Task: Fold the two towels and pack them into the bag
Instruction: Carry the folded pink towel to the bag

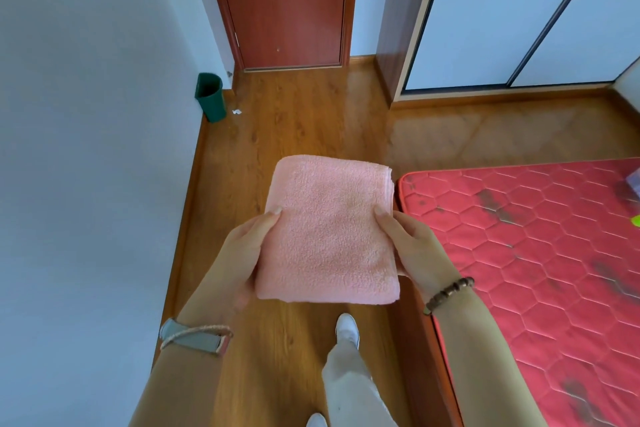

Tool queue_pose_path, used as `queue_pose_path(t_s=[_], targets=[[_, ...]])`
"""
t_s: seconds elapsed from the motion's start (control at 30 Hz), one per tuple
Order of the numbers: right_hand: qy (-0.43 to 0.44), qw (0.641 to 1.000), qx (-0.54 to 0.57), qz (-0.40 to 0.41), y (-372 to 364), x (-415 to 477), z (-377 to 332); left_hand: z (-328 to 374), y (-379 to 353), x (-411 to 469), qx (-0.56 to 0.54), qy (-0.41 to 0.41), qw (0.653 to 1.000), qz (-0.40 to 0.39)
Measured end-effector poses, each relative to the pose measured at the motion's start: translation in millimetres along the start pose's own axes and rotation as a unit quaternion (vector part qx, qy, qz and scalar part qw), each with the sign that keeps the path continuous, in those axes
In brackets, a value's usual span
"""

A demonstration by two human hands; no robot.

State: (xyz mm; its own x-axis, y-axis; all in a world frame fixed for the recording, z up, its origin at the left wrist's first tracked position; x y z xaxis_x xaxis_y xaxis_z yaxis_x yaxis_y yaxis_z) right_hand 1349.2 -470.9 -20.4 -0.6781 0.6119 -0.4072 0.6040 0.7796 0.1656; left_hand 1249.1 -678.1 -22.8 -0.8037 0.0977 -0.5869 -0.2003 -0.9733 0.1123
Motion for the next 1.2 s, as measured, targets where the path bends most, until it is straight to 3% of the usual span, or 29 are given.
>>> queue_pose_path(t_s=[0.43, 0.87, 1.2], targets=[[0.034, 0.999, -0.020, 0.001, 26.1, 164.5, -80.4, 102.4, -98.7, 114.5, -0.011, -0.013, 1.000, -0.007], [0.021, 0.999, -0.041, 0.002, 32.3, 268.2, -121.0, 157.0, -154.7, 194.2, -0.005, -0.003, 1.000, 0.002], [0.018, 0.999, 0.000, 0.051, 21.1, 349.2, -162.2, 232.0, -193.1, 277.7, 0.018, -0.027, 0.998, -0.052]])
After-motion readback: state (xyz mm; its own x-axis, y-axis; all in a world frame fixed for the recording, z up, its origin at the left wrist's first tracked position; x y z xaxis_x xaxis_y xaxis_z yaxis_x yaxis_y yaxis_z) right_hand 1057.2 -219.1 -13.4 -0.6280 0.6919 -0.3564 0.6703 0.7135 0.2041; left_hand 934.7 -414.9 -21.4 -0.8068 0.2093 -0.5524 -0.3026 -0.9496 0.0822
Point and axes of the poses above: each hand's wrist, its own x-axis towards the middle knuckle, its own y-axis out of the back of the hand, z = x × y, the point moved 7 cm from there along x, towards the middle knuckle, and after that the axes turned 12 degrees about z, right-handed, at the moved point
